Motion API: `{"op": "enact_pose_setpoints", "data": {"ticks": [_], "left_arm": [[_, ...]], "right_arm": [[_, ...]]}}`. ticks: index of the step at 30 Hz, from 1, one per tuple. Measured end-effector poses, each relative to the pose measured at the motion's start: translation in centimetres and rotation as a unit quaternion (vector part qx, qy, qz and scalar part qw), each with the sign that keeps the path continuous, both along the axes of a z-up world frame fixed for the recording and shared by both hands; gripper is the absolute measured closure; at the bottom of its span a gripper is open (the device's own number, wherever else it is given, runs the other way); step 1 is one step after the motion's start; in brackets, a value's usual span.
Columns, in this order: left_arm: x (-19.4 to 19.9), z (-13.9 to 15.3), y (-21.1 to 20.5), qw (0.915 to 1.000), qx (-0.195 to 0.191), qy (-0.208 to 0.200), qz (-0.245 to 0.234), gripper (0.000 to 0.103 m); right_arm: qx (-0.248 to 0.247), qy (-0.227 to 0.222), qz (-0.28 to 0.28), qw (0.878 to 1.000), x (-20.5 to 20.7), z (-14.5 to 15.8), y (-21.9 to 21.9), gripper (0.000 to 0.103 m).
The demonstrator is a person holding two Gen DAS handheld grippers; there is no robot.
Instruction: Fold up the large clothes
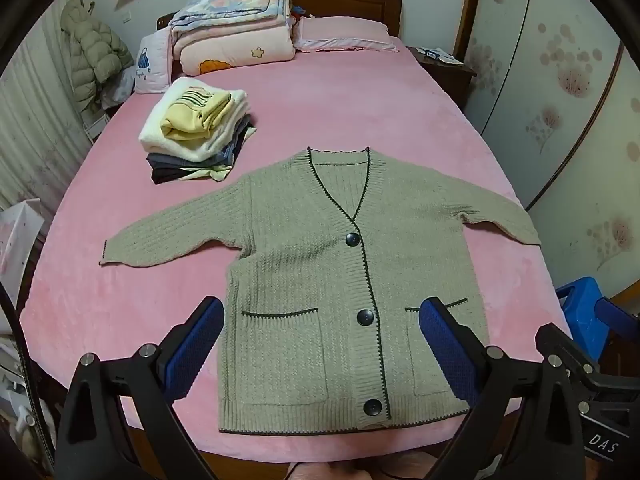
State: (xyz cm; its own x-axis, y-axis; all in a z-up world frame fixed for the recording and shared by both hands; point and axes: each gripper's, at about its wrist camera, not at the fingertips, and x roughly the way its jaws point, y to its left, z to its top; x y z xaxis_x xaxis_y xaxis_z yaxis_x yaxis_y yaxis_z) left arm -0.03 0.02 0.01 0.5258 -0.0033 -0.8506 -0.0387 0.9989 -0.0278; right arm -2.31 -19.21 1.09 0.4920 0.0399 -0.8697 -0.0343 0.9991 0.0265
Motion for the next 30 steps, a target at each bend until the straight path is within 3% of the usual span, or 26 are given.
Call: {"op": "enact_pose_setpoints", "data": {"ticks": [5, 12, 14, 30], "left_arm": [[-0.2, 0.3, 1.2, 1.0, -0.009, -0.001, -0.001, 0.005], [0.3, 0.9, 1.7, 1.0, 0.007, 0.001, -0.004, 0.005], [0.3, 1.0, -0.1, 0.9997, 0.023, 0.003, -0.008, 0.005], [0.2, 0.7, -0.4, 0.9996, 0.028, 0.007, -0.007, 0.005]], "right_arm": [[0.002, -0.006, -0.006, 1.0, -0.3, 0.1, 0.3, 0.006], [0.006, 0.0, -0.001, 1.0, 0.8, 0.1, 0.3, 0.006], [0.008, 0.0, -0.002, 1.0, 0.7, -0.1, 0.3, 0.006], [0.013, 0.005, 0.001, 1.0, 1.3, -0.6, 0.2, 0.006]]}}
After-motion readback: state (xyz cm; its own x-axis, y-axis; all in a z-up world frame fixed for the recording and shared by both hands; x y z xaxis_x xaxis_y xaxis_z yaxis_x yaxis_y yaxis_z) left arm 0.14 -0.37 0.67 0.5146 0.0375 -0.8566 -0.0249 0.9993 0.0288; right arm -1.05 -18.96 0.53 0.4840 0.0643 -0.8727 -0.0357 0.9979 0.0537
